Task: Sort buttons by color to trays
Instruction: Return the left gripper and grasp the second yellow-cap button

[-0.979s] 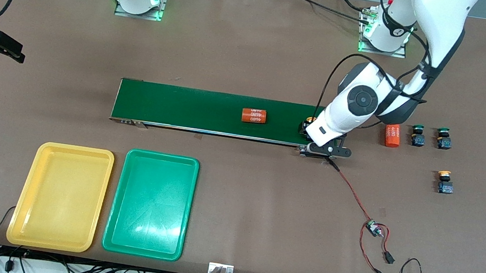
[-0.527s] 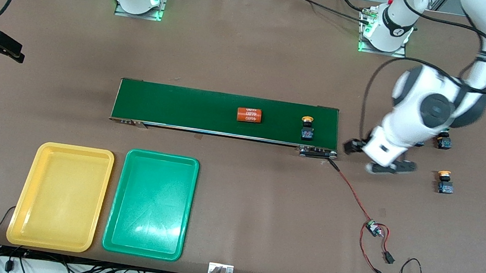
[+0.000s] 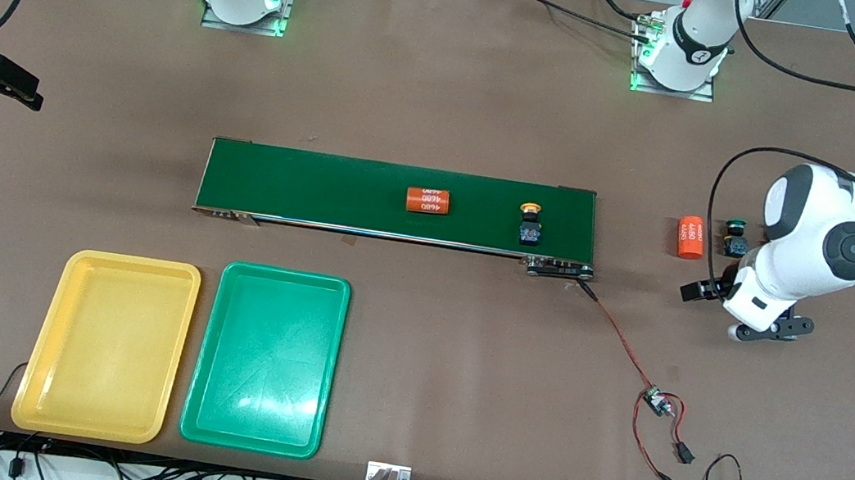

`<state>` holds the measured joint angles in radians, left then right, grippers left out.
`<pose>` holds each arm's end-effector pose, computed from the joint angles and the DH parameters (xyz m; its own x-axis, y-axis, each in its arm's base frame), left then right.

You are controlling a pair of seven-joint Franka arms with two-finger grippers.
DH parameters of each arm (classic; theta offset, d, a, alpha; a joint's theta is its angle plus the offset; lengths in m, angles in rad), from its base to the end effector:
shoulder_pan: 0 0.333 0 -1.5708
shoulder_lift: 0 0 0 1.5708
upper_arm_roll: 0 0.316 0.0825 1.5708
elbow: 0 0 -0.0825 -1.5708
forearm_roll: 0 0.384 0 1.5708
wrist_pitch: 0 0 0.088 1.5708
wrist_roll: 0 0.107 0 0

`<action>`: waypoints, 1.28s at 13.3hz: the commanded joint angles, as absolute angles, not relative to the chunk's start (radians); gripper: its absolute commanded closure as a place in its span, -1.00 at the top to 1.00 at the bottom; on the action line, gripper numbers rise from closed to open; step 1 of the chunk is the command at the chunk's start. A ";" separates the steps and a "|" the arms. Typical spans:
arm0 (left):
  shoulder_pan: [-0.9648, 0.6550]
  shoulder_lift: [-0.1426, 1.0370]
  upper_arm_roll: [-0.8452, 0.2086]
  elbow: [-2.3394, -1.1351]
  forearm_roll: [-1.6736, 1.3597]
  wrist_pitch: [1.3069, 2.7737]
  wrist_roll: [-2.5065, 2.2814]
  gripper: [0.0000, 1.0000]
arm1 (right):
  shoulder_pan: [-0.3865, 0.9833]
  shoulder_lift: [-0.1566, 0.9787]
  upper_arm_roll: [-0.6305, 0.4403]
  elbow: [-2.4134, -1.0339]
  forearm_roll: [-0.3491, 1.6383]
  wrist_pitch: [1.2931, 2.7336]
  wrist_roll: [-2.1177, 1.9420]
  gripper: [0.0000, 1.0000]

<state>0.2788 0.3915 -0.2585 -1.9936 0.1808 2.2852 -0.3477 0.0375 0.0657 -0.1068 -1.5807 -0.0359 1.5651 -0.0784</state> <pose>0.5981 0.0207 0.2630 0.9641 0.2566 -0.0688 0.2532 -0.9659 -0.0552 0.5696 -0.0415 0.5827 0.9964 0.0087 -0.0839 0.0118 -0.9993 0.0363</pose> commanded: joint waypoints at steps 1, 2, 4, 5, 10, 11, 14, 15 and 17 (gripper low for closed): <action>0.343 0.432 -0.270 -1.957 0.238 2.287 -0.273 1.00 | 0.032 0.060 -0.104 -1.574 -0.025 1.549 -0.067 1.00; 0.368 0.451 -0.268 -1.935 0.241 2.287 -0.232 1.00 | 0.032 0.060 -0.104 -1.574 -0.025 1.549 -0.067 1.00; 0.425 0.485 -0.270 -1.911 0.241 2.287 -0.166 1.00 | 0.032 0.058 -0.104 -1.574 -0.025 1.549 -0.067 1.00; 0.451 0.498 -0.270 -1.905 0.242 2.287 -0.140 1.00 | 0.032 0.058 -0.104 -1.574 -0.025 1.549 -0.067 1.00; 0.547 0.545 -0.272 -1.885 0.239 2.287 -0.061 1.00 | 0.032 0.058 -0.104 -1.574 -0.025 1.549 -0.067 1.00; 0.554 0.551 -0.272 -1.878 0.239 2.287 -0.049 1.00 | 0.032 0.058 -0.104 -1.574 -0.025 1.549 -0.067 1.00; 0.580 0.594 -0.272 -1.842 0.236 2.287 0.027 1.00 | 0.032 0.058 -0.104 -1.574 -0.025 1.548 -0.067 1.00; 0.581 0.601 -0.272 -1.841 0.238 2.287 0.038 1.00 | 0.032 0.058 -0.103 -1.574 -0.025 1.549 -0.067 1.00; 0.580 0.627 -0.270 -1.823 0.244 2.289 0.041 1.00 | 0.032 0.058 -0.104 -1.574 -0.025 1.548 -0.067 1.00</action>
